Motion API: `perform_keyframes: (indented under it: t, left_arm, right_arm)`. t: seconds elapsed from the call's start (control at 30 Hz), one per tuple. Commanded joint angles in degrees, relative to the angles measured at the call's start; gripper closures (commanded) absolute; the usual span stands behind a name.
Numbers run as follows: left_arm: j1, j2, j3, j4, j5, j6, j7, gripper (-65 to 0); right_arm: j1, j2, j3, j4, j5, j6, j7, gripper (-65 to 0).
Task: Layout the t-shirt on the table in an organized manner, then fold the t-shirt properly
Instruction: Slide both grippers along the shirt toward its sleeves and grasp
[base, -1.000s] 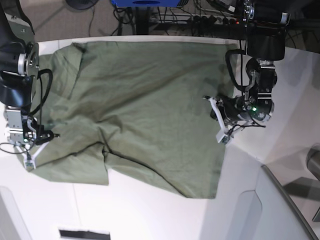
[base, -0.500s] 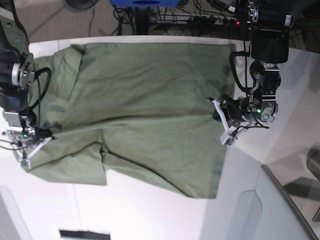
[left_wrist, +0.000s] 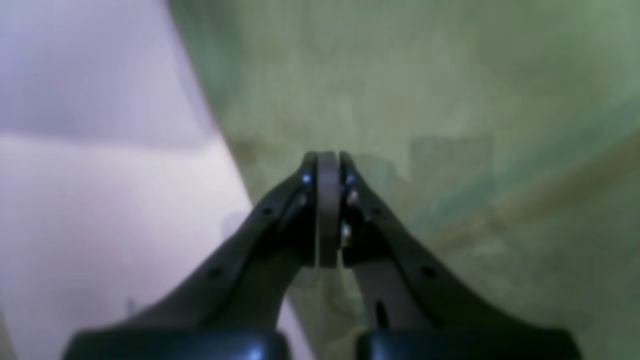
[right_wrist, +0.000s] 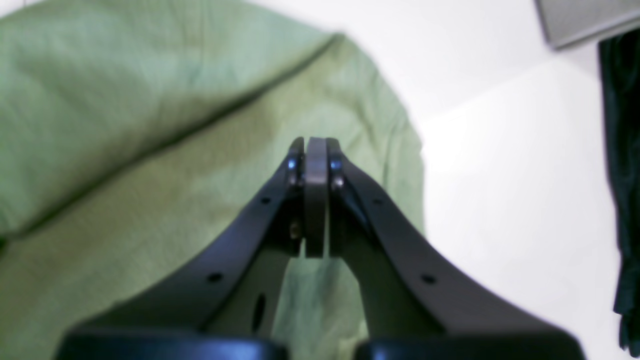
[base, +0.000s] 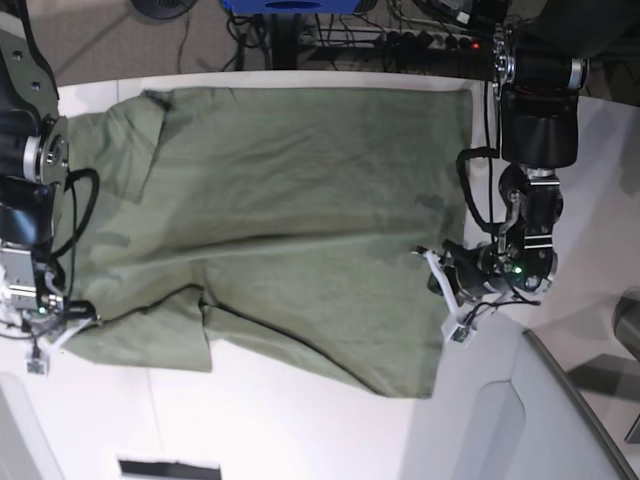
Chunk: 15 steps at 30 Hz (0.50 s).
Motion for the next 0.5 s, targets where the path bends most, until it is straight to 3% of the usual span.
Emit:
perform_keyframes:
  t: [0.0,0.07,0.2,0.27,0.47]
  left_arm:
    - [-1.4,0.1,0.2,-0.2,-0.4,0.1,-0.5,0.0]
    - [-1.8,1.6,0.0,-2.7,-0.4,0.1,-0.5,0.0]
    - [-2.6,3.0,0.4,-6.9,-0.4,1.2,-3.5,0.0]
    - [-2.4,3.0,0.6,-8.4,-0.3,3.8,-6.7,0.0]
    - [-4.0,3.0,0.5,-16.4,-0.3,4.2,-11.7,0.0]
  right_arm:
    - [1.5,-0.4,-0.3,0.5,-0.1,0.1,0.5,0.0]
    - [1.5,-1.3,-0.3,-0.6,-0.1,1.0,0.4,0.0]
    - [1.5,-3.4,-0.3,-2.6,-0.1,6.6,0.1,0.0]
    - [1.4,-3.5,-0.3,-3.5,-0.1,6.9,-0.3,0.0]
    - [1.3,-3.7,-0.3,-5.2,-0.1,7.0,-0.4,0.0]
